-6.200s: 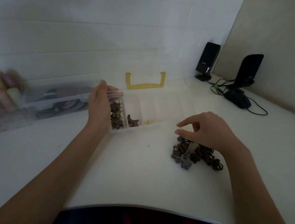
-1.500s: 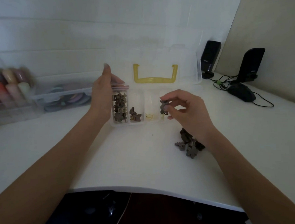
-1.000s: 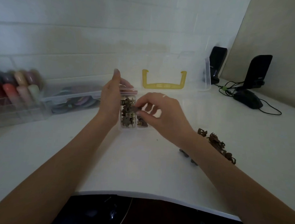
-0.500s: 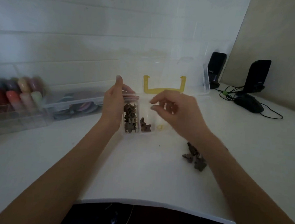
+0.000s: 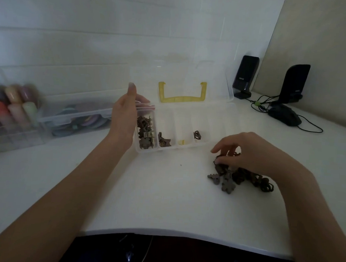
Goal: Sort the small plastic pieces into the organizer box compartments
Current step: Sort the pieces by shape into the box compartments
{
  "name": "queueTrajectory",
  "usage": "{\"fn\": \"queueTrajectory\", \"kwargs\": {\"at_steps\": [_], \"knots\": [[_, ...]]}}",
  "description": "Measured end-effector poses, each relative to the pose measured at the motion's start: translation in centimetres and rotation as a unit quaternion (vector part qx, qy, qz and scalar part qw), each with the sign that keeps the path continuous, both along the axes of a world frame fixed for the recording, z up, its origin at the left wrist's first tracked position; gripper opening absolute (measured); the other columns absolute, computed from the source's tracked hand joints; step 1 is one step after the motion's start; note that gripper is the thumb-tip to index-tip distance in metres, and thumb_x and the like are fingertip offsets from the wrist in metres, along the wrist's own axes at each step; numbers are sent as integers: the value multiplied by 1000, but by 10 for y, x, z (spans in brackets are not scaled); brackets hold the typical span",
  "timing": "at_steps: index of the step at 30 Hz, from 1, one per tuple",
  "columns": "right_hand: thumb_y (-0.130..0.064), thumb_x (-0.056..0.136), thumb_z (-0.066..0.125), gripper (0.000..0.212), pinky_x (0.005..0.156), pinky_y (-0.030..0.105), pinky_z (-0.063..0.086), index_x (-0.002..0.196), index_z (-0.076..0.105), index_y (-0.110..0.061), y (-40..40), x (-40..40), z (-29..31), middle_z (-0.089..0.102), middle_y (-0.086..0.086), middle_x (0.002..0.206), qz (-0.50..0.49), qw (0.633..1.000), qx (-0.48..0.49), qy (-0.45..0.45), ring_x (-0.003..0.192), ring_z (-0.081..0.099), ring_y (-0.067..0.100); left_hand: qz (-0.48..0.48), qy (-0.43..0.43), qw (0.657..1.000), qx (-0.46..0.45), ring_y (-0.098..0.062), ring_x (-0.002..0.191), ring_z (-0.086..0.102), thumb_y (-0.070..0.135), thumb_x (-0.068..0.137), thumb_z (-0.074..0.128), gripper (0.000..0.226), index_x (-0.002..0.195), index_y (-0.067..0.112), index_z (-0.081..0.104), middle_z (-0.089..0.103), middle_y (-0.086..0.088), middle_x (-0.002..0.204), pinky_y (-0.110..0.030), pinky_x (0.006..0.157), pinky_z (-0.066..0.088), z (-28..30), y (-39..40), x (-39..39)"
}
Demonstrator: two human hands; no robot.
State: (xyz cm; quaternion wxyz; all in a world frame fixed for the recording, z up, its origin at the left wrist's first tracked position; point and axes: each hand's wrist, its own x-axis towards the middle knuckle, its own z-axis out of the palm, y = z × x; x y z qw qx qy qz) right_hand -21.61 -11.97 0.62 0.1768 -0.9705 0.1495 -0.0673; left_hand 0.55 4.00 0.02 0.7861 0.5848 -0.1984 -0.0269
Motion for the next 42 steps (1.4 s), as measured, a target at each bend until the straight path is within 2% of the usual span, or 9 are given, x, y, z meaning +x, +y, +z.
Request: {"fn": "queueTrajectory", "kwargs": {"at_steps": [3,8,14,17,20,25,28,32,42], "knots": [[-31,82,69,9,77,29,54,90,70,-35,2,4,-1,69,-16,81,-8,1000,-9,-16,76,61,1,0,4,1000,2,-10,58,60,43,99,41,50,60,15,57,63,-4,68,-22,67,49,-1,1,1],[-23,83,68,10,62,13,50,91,73,-25,16,6,7,72,-15,75,19,976,146,-159,67,66,3,-12,-4,1000,-11,-7,55,62,41,99,41,49,60,15,57,64,0,62,-17,60,50,0,3,-1],[-14,90,60,14,63,12,48,92,73,-19,22,14,4,71,-8,76,43,965,171,-195,66,65,5,-21,-23,999,-13,-6,54,64,42,99,38,50,61,16,58,65,7,53,-20,62,52,2,2,-2],[-14,89,62,13,65,20,53,95,73,-17,19,23,15,72,-8,81,46,960,120,-250,70,67,6,-19,-32,999,-6,-5,51,64,42,100,38,49,64,15,58,66,6,52,-16,58,50,1,3,-3],[-15,88,63,12,65,22,50,96,70,-20,18,36,16,72,-10,81,41,947,64,-313,71,64,10,-33,-29,999,-9,-6,51,65,40,100,38,49,64,13,58,66,5,52,-16,56,50,2,4,-2],[-12,90,60,16,73,9,41,103,65,-20,22,44,-14,63,-17,85,21,924,-52,-379,75,51,-4,-48,-19,998,-23,-6,50,63,36,100,38,49,63,11,57,65,5,51,-15,52,48,2,2,-2],[-4,91,57,20,78,0,34,106,64,-15,16,43,-22,57,-21,90,29,916,-67,-395,83,47,-14,-41,-22,999,-21,-4,49,63,36,101,37,49,63,12,56,65,6,51,-13,51,47,2,3,-3],[0,89,58,21,83,5,36,103,66,-14,14,43,-28,60,-14,98,46,913,-112,-390,86,44,-4,-49,-11,999,-21,-5,50,63,37,100,38,50,61,13,56,65,5,52,-14,52,48,1,1,-3],[5,87,59,22,86,10,37,99,68,-11,21,40,-22,66,-2,96,67,892,-127,-429,82,53,8,-43,-3,999,-14,-4,45,61,39,100,36,51,62,13,55,64,4,48,-13,48,45,3,1,-5]]}}
